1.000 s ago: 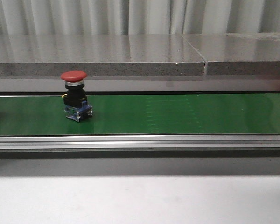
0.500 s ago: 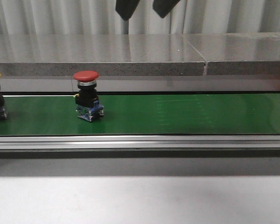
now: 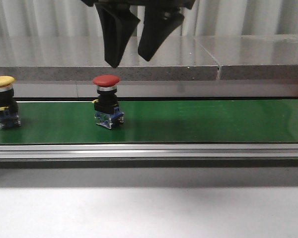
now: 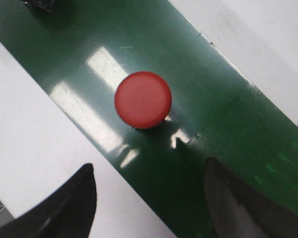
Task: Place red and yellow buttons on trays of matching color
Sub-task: 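Lower the right gripper onto the red button on the belt, grasp, lift, then carry the red button into the red tray and release it, then move the right gripper back over the belt toward the yellow button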
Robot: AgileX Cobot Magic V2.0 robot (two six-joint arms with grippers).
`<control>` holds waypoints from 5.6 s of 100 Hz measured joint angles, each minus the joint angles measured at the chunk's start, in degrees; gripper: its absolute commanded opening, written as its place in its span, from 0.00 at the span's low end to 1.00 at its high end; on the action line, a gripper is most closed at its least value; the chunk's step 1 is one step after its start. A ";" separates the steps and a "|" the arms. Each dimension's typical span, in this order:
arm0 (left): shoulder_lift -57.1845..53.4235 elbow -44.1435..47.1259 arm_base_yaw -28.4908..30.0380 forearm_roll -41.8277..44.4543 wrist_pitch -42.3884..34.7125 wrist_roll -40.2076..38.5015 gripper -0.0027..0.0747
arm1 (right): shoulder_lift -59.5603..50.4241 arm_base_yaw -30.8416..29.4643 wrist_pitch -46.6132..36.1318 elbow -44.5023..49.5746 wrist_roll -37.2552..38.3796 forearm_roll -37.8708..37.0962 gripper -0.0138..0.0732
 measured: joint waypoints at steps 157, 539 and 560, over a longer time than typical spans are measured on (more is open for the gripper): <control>0.00 0.00 0.00 0.00 0.00 0.00 0.01 | -0.83 -16.63 -1.49 -1.39 -7.23 11.42 0.26; 0.00 0.00 0.00 0.00 0.00 0.00 0.01 | -6.68 -67.38 -15.97 6.40 -4.22 14.04 0.84; 0.00 0.00 0.00 0.00 0.00 0.00 0.01 | -15.15 -62.75 -16.34 13.49 -6.60 13.69 0.84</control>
